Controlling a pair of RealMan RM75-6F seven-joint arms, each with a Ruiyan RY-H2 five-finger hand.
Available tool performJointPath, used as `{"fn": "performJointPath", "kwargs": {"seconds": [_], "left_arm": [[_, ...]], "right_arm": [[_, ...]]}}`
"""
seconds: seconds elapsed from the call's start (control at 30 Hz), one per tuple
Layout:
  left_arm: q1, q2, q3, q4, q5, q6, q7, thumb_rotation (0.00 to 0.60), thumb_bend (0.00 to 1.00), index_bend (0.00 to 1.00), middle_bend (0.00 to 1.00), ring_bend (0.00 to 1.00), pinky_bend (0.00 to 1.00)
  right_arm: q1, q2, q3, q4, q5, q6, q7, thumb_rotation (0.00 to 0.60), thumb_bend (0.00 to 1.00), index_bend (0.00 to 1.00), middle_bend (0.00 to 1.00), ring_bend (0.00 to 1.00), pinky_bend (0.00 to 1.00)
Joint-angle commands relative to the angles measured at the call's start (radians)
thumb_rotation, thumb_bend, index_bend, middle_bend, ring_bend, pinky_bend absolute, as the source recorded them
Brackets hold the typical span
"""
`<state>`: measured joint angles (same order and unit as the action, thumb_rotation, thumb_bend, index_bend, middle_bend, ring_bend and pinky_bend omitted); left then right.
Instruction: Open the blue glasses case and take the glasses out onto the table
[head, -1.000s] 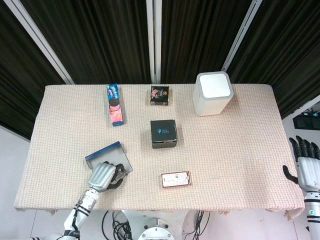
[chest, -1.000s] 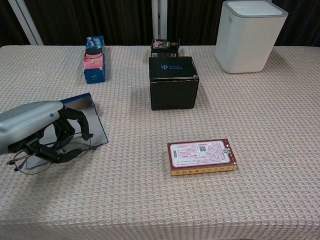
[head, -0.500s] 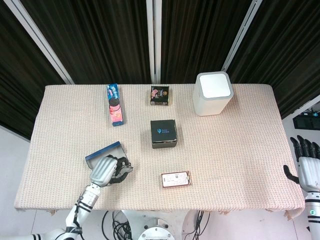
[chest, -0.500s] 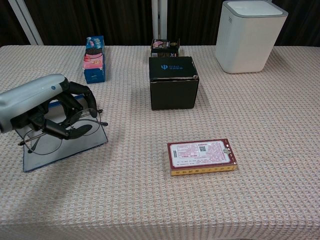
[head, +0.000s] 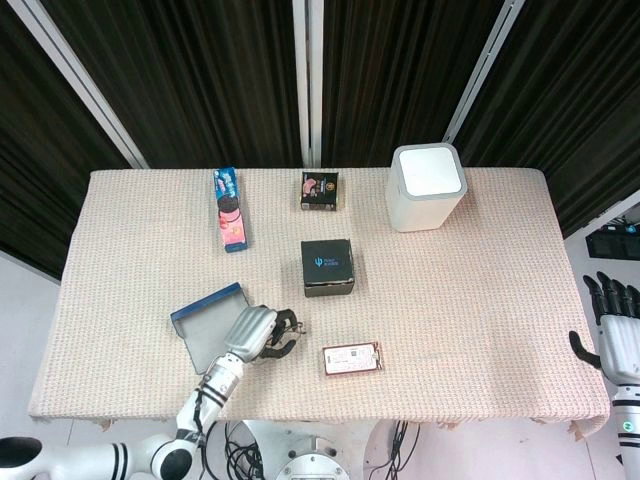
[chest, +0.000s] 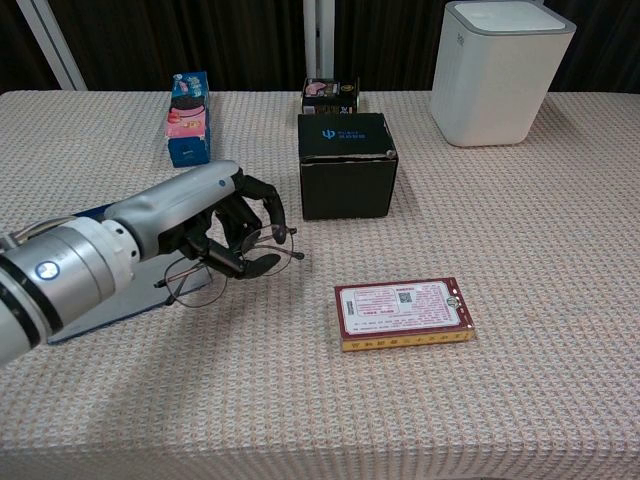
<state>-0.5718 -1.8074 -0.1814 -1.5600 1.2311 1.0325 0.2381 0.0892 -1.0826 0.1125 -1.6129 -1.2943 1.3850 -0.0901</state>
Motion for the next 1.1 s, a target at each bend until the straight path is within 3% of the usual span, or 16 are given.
{"fn": "performJointPath", "kwargs": {"seconds": [0.03,0.3,0.8,0.9,1.1], "left_arm": [[-0.041,-0.042,-0.043,0.05,-0.029,-0.022,0.002,0.6,0.34,0.5,0.79,0.59,0.47],[-0.075,-0.08,-0.093,0.074,-0.094,-0.031,-0.021,0.6,0.34,0.52,0.79,0.59,0.47],[-0.125,-0.206,-0.133,0.206,-0.174,-0.025,-0.043,0.6,0.34,0.51,0.78,0.58,0.47],[-0.13,-0.198,-0.122,0.198,-0.197,-0.049,-0.025,0.6,0.34,0.41,0.67,0.51,0.44],[-0.139,-0.154,-0.095,0.165,-0.212,-0.091,0.002,0.6,0.32,0.13,0.22,0.19,0.27]], "right_arm": [[-0.005,0.006,0.002,0.003,0.0,0.005,0.01,0.6,0.29,0.0,0.0,0.0,0.0],[-0.007,0.004,0.002,0.019,0.006,-0.002,0.026,0.6,0.29,0.0,0.0,0.0,0.0],[-0.014,0.007,0.001,0.016,0.0,0.008,0.03,0.6,0.29,0.0,0.0,0.0,0.0],[-0.015,0.008,0.001,0.019,0.0,0.007,0.035,0.6,0.29,0.0,0.0,0.0,0.0],[-0.017,0.011,0.003,0.019,-0.002,0.01,0.04,0.6,0.29,0.0,0.0,0.0,0.0]]}}
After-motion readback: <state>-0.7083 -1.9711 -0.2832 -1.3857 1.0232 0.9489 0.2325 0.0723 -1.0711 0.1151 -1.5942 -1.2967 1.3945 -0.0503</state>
